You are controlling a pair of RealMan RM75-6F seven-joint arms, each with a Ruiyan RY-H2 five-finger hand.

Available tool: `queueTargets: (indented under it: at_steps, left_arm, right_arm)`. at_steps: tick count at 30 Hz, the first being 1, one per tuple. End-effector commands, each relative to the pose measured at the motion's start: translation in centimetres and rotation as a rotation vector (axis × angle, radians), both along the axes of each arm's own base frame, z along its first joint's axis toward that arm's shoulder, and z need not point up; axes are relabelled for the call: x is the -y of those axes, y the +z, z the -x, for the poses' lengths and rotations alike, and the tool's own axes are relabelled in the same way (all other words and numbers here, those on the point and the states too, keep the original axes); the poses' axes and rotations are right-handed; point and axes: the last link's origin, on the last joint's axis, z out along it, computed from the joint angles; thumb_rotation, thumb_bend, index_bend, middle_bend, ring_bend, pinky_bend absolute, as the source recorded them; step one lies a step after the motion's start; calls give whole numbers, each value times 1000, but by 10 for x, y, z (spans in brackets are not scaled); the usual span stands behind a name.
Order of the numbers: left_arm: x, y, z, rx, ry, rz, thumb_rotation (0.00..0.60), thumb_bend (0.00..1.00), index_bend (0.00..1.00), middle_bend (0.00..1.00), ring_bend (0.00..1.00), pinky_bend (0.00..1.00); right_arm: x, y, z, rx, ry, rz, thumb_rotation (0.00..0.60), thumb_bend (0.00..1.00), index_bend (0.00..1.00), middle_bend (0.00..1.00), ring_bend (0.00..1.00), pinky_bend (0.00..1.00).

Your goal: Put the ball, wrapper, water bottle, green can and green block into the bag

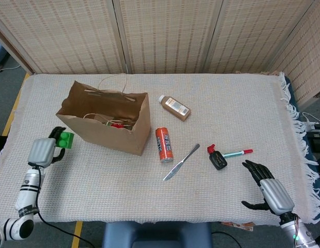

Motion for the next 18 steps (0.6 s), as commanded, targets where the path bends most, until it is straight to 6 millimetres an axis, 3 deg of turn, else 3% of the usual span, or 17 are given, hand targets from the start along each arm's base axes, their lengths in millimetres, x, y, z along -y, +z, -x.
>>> queueTargets:
  at_steps: [1,6,9,13,18]
  left_arm:
    - [-16,33,16,42,147,-227,600,701,710,686,626,762]
    - [-32,47,7,176,175,-391,600,702,710,686,626,761]
    - [-41,54,-13,411,188,-478,600,701,709,686,626,762]
    - [-47,67,-56,734,156,-521,600,702,708,686,626,761]
    - [-45,76,-106,886,52,-487,600,701,708,685,627,758]
  right_arm:
    - [0,0,0,0,0,2,600,29,0,0,0,0]
    - [0,0,0,1,1,5,600,29,0,0,0,0]
    - [0,0,0,1,2,4,600,29,0,0,0,0]
    - [0,0,0,2,1,3,600,29,0,0,0,0]
    - [-1,0,0,4,1,0,600,29,0,0,0,0]
